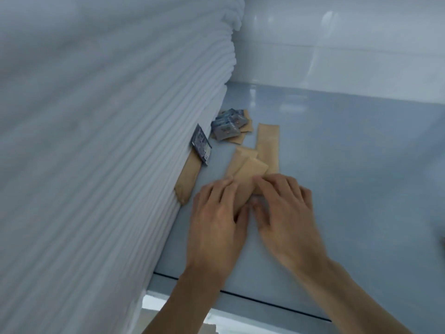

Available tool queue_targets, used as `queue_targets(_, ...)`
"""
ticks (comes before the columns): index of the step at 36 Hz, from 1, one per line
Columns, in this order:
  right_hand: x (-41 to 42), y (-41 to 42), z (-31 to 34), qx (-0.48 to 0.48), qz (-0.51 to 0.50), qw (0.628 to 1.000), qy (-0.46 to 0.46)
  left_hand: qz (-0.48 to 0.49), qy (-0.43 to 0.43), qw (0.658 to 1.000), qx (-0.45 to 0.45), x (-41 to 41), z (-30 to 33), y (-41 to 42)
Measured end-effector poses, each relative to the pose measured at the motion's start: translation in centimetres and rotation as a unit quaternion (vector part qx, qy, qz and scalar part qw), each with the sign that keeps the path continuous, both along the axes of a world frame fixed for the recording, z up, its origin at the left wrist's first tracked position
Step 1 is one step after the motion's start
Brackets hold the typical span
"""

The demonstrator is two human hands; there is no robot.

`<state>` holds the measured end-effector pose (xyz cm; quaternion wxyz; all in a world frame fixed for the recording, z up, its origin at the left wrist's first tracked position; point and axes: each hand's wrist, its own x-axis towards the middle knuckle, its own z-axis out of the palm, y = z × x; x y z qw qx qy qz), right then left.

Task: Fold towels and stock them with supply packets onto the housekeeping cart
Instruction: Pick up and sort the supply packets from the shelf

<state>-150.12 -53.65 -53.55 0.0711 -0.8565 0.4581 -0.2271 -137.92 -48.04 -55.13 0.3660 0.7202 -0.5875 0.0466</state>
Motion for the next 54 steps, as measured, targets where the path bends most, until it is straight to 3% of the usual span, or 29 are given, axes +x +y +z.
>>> queue_targets(8,-0.2,0.5,-0.5,-0.053,-0.117,0.992,0.008,0.0,0.052,0.999,-0.007,0.0,0.3,0.0)
queue_targets(11,-0.4,0.6,-0.5,-0.054,-0.122,0.991,-0.031,0.0,0.054,0.998,0.017,0.1,0.4,0.1)
queue_targets(17,-0.4,0.4,-0.4,0.035,-0.144,0.983,-0.107,0.029,0.06,0.997,0.044,0.1,0.5,0.1)
queue_targets(24,-1.3,0.0,-0.6,0.082,-0.166,0.963,-0.193,0.048,0.057,0.997,0.031,0.0,0.5,0.1)
queue_targets(37,-1.7,-0.2,-0.9,0.034,-0.181,0.945,-0.271,0.08,0.121,0.989,0.02,0.1,1.3,0.5)
queue_targets(45,-2.0,-0.7,-1.0,0.035,-0.234,0.905,-0.354,-0.074,0.094,0.988,-0.098,-0.6,1.4,1.4)
queue_targets(48,-2.1,-0.7,-1.0,0.046,-0.239,0.898,-0.367,-0.005,0.035,0.997,-0.062,-0.4,1.1,1.1)
queue_targets(51,-2.1,-0.8,-0.9,0.057,-0.248,0.89,-0.379,0.077,0.095,0.991,0.046,-0.2,1.6,0.7)
queue_targets(54,-2.0,-0.8,-1.0,0.063,-0.254,0.882,-0.392,0.102,0.052,0.988,0.1,-0.5,1.7,0.5)
